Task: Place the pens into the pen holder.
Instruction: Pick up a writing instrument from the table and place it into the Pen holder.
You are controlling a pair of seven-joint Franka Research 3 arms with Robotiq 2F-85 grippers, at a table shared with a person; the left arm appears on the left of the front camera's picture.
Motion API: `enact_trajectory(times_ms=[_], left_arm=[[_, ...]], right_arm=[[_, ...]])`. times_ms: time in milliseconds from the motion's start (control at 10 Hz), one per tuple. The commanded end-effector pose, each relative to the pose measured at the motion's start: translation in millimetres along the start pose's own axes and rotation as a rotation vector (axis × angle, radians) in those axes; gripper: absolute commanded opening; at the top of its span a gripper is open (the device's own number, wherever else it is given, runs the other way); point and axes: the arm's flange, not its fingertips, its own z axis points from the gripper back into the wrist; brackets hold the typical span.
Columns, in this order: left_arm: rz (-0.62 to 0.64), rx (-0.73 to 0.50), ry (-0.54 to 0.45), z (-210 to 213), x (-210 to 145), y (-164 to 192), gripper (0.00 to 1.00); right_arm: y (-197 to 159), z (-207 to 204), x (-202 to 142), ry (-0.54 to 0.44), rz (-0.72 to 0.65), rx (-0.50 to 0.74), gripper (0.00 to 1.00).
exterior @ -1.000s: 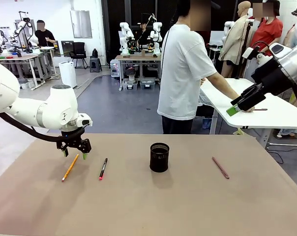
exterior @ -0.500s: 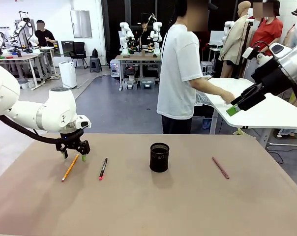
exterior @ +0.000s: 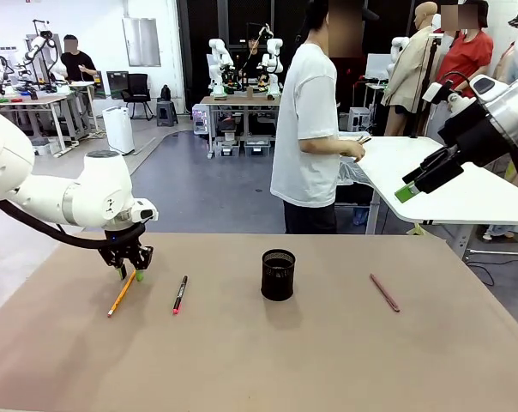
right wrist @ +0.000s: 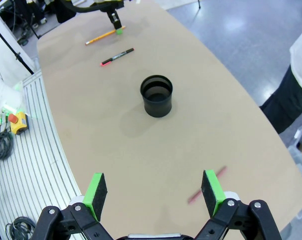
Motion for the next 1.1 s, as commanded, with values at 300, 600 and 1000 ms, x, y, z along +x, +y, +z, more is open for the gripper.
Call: enact_trajectory(times_ms=[300,600,1000], left_arm=[[0.020,0.009,0.033,-0.9,-3.1,6.9,0.00],[-0.010,-0.116,0.080,12.1,-10.4,5.9,0.00],[-0.053,-0.449,0.014,78.8,-16.7,13.2,0.00]], right_arm=[[0.4,0.5,1.4,-0.019,-0.009,0.012,1.00],[0.4,0.5,1.4,-0.019,-0.009,0.012,1.00],[0.4,0.5,1.4,-0.019,-0.009,0.012,1.00]])
